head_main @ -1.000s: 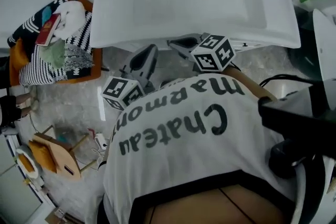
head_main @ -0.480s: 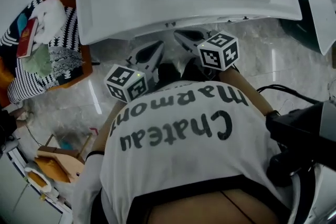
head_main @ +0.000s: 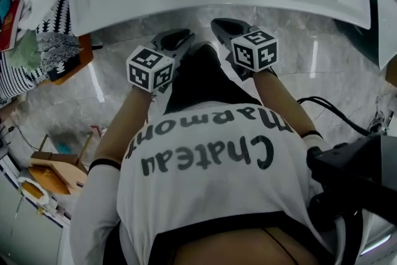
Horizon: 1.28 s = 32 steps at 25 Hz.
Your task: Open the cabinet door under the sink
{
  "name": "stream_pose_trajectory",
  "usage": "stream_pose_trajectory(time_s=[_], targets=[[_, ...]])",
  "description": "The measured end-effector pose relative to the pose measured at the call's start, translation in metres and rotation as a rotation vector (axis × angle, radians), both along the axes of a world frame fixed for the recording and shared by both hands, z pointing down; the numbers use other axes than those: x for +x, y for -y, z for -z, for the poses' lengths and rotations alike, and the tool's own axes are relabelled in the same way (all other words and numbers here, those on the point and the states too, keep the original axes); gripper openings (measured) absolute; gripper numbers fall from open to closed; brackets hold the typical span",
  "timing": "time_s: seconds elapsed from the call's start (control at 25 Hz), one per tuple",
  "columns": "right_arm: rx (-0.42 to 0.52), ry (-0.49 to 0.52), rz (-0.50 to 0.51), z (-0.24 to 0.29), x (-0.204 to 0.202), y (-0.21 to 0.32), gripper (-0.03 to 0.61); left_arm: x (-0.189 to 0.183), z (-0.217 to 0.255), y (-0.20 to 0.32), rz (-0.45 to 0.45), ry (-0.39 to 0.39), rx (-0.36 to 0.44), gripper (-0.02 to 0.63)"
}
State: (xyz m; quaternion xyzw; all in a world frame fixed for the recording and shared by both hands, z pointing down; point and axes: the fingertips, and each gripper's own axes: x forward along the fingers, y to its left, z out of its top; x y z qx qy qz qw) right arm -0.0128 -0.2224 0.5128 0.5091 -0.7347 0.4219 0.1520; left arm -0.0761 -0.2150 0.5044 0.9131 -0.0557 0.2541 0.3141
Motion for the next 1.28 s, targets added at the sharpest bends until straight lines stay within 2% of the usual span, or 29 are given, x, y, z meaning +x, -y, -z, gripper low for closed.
stream_pose_trajectory(time_s=[0.04,0.08,0.12,0.36,0.56,0.64,0.8,0.88,0.96,1.08,1.2,1.28], targets=[[-0.008,0.0,-0.006,-0.009,0.003,0.001,0.033,0.003,-0.011,-0.001,-0.006,0.019,-0.014,0.127],[-0.016,0.004,-0.01,-0.017,0.004,0.002,0.109,0.006,-0.021,-0.002,-0.009,0.038,-0.029,0.192],[-0.021,0.011,-0.013,-0.025,0.006,0.004,0.141,0.009,-0.032,0.0,-0.006,0.058,-0.037,0.199],[0.006,-0.01,-0.073,-0.075,0.025,0.028,0.133,0.016,-0.095,0.032,0.034,0.227,0.056,0.199],[0.009,-0.076,-0.022,-0.121,0.021,0.032,0.138,0.039,-0.129,0.044,0.021,0.201,0.091,0.199],[0.039,-0.101,-0.011,-0.136,0.019,0.04,0.133,0.047,-0.144,0.051,0.025,0.205,0.128,0.198],[0.09,-0.14,-0.05,-0.156,0.023,0.05,0.123,0.052,-0.17,0.061,0.01,0.229,0.22,0.198],[0.117,-0.156,-0.03,-0.157,0.023,0.051,0.098,0.055,-0.176,0.062,0.002,0.231,0.245,0.192],[0.138,-0.152,-0.016,-0.156,0.023,0.051,0.097,0.058,-0.178,0.061,-0.015,0.228,0.248,0.171],[0.153,-0.084,-0.041,-0.149,0.023,0.052,0.077,0.062,-0.176,0.061,-0.026,0.223,0.237,0.127],[0.171,0.035,-0.108,-0.139,0.025,0.056,0.075,0.066,-0.167,0.07,0.064,0.175,0.17,0.096],[0.183,0.047,-0.114,-0.136,0.026,0.059,0.066,0.068,-0.161,0.075,0.094,0.167,0.149,0.084]])
